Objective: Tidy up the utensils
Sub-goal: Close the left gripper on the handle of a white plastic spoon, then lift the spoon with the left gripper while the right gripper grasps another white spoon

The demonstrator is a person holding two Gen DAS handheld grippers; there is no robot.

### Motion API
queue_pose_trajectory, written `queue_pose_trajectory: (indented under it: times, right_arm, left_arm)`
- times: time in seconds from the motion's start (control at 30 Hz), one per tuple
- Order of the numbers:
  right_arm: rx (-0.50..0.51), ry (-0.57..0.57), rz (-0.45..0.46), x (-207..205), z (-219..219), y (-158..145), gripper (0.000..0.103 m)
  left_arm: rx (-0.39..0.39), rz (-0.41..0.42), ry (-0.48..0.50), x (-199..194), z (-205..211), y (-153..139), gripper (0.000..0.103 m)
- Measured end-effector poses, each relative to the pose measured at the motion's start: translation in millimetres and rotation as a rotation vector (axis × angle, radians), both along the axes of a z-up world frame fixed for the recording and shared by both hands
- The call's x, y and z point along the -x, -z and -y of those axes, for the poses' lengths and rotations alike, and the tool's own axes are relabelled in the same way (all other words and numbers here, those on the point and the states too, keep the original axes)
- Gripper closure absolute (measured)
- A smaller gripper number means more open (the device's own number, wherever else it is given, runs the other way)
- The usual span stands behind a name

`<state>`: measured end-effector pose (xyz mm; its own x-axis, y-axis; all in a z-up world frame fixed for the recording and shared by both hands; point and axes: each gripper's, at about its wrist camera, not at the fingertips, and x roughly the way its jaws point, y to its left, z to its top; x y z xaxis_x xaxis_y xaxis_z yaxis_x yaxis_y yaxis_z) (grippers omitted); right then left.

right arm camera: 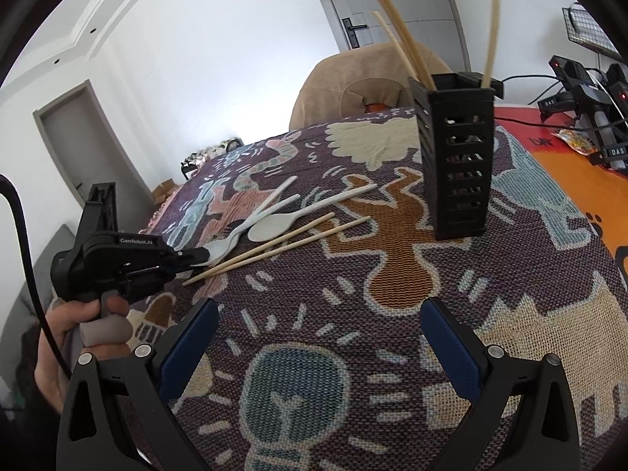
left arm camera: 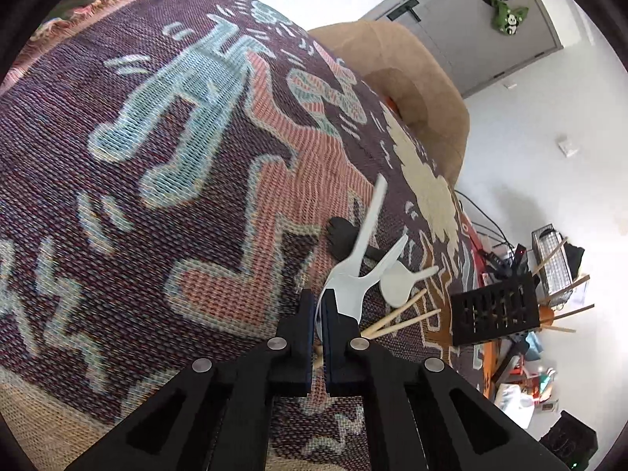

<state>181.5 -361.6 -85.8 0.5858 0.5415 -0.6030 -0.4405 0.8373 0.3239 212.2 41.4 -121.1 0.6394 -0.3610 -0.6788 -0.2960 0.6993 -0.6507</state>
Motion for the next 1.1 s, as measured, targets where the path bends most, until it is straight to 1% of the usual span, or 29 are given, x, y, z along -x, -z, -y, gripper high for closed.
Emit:
queue_pose_trajectory:
  times: [0.2,0.3,0.37,0.5,0.6,0.67,0.73,0.8,0.83,0.87,0.9,0.93,1.1]
  right_arm:
    - [0.02,-0.033,0.014,1,-14,-6,0.0]
    - [0.041,-0.076,0.03,3,-27,-8,0.0]
    - [0.073,-0.117,0.043,4,-40,-9,0.008]
    - [0.151,-0.213,0.053,3,-71,-7,0.032]
    - [0.214,-0.27,0.07,1,-93,-4,0.041]
    - [0.26,-0.319,0.092,1,-109,-4,0.043]
    - [0.322,-0.382,0.135,4,-127,-5,0.046]
    - [0.385,-0.437,0.171,6,-144,-3,0.054]
    - [0.426,-0.463,0.183,7,-154,-2,0.056]
    - [0.453,-0.487,0.189,8,-161,0,0.061]
    - [0.479,-0.508,0.195,8,-168,2,0.063]
    - [0.52,-0.531,0.207,9,-178,4,0.064]
    - [0.648,-0.612,0.262,13,-208,12,0.064]
  left_arm:
    - [-0.118,0.051,0.009,11,-10,-27,0.1]
    - [-0.184,0.079,0.024,19,-13,-40,0.1]
    - [-0.227,0.1,0.024,24,-16,-49,0.1]
    - [-0.303,0.14,0.025,38,-25,-63,0.1]
    - [-0.359,0.166,0.018,48,-32,-70,0.1]
    - [-0.38,0.178,0.013,55,-37,-73,0.1]
    - [-0.407,0.189,0.004,62,-45,-76,0.1]
    - [-0.421,0.201,-0.003,69,-51,-78,0.1]
    - [-0.423,0.205,-0.006,71,-54,-79,0.1]
    - [-0.425,0.209,-0.011,75,-58,-79,0.1]
    - [-0.427,0.213,-0.019,79,-63,-80,0.1]
    - [-0.429,0.216,-0.023,81,-65,-81,0.1]
    - [-0.434,0.228,-0.047,97,-86,-81,0.1]
